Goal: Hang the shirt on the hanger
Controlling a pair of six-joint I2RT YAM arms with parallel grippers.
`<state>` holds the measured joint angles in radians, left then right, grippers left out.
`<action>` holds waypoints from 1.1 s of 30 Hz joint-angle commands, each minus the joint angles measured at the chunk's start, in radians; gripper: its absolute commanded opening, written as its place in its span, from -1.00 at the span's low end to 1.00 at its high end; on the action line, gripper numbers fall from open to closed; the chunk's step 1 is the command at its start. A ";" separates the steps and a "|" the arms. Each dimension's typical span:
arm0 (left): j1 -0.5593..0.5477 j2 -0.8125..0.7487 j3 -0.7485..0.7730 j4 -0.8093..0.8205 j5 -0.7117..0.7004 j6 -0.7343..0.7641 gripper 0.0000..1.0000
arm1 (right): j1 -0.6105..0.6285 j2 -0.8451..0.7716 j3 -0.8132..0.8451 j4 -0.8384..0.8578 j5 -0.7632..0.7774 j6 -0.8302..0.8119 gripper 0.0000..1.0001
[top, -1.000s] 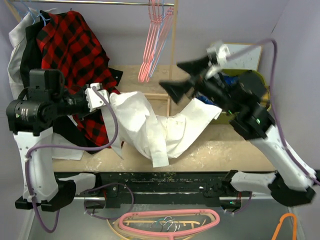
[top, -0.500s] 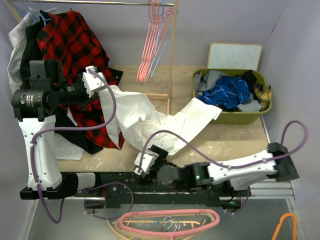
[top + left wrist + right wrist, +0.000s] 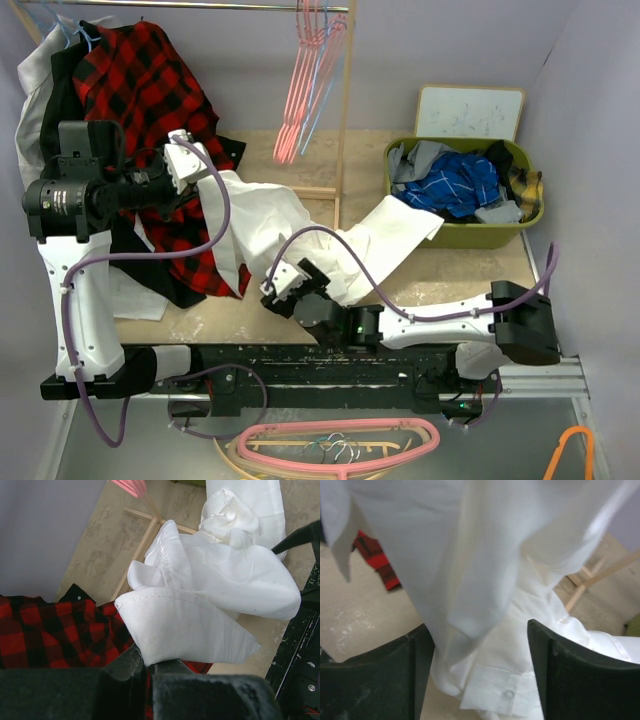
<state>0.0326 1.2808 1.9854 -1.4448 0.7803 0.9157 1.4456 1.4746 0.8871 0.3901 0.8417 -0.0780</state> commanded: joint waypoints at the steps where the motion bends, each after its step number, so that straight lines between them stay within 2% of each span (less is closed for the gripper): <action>1: 0.010 -0.032 -0.008 0.057 0.023 -0.030 -1.00 | -0.002 0.049 0.062 0.023 -0.138 0.051 0.29; 3: 0.010 -0.037 -0.021 0.061 0.009 -0.031 -1.00 | -0.002 0.072 0.096 -0.028 -0.204 0.078 -0.12; 5: 0.010 -0.039 -0.031 0.067 -0.002 -0.035 -1.00 | -0.003 0.083 0.110 -0.050 -0.254 0.098 -0.79; 6: 0.010 -0.040 -0.035 0.066 -0.005 -0.036 -1.00 | -0.003 0.084 0.111 -0.055 -0.262 0.108 -1.00; 10: 0.013 -0.041 -0.044 0.070 -0.039 -0.042 -1.00 | -0.001 0.038 0.218 -0.158 -0.264 0.127 -1.00; 14: 0.014 -0.048 -0.031 0.088 -0.186 -0.060 -1.00 | 0.002 -0.058 0.394 -0.307 -0.345 0.132 -1.00; 16: 0.015 -0.044 -0.003 0.079 -0.266 -0.055 -1.00 | 0.001 -0.069 0.509 -0.390 -0.440 0.123 -1.00; 22: 0.055 -0.038 0.068 0.142 -0.463 -0.088 -1.00 | -0.018 0.113 0.982 -0.577 -0.497 -0.082 -1.00; 25: 0.084 -0.040 0.098 0.185 -0.571 -0.101 -1.00 | -0.079 0.200 1.162 -0.598 -0.605 -0.110 -1.00; 27: 0.097 -0.037 0.121 0.205 -0.644 -0.105 -1.00 | -0.152 0.226 1.229 -0.564 -0.716 -0.061 -1.00; 30: 0.118 -0.034 0.133 0.230 -0.671 -0.122 -1.00 | -0.246 0.245 1.256 -0.491 -0.855 0.037 -1.00; 33: 0.131 -0.039 0.095 0.243 -0.659 -0.137 -1.00 | -0.295 0.206 1.114 -0.402 -0.927 0.124 -1.00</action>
<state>0.1444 1.2522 2.0865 -1.2785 0.1780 0.8242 1.2106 1.7214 2.0918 -0.1390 0.0818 -0.0654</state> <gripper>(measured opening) 0.012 0.009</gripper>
